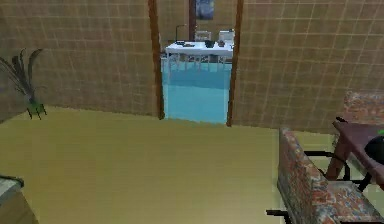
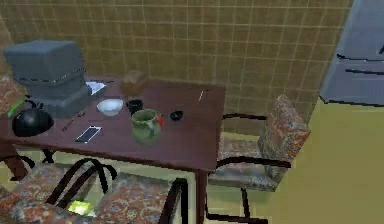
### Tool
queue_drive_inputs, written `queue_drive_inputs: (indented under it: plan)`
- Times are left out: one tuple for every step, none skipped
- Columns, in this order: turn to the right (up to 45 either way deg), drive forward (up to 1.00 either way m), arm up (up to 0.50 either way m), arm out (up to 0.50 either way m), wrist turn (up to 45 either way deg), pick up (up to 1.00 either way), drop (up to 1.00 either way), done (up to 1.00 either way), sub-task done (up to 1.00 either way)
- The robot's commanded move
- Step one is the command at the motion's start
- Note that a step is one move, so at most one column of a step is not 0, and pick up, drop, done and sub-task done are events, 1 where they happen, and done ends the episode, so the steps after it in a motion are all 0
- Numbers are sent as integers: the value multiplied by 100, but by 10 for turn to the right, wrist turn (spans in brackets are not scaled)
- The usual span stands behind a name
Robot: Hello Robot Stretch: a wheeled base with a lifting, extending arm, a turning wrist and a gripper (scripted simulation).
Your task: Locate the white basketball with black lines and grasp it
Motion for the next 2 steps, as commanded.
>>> queue_drive_inputs:
  plan:
    - [0, 100, 0, 0, 0, 0, 0, 0, 0]
    - [0, 100, 0, 0, 0, 0, 0, 0, 0]
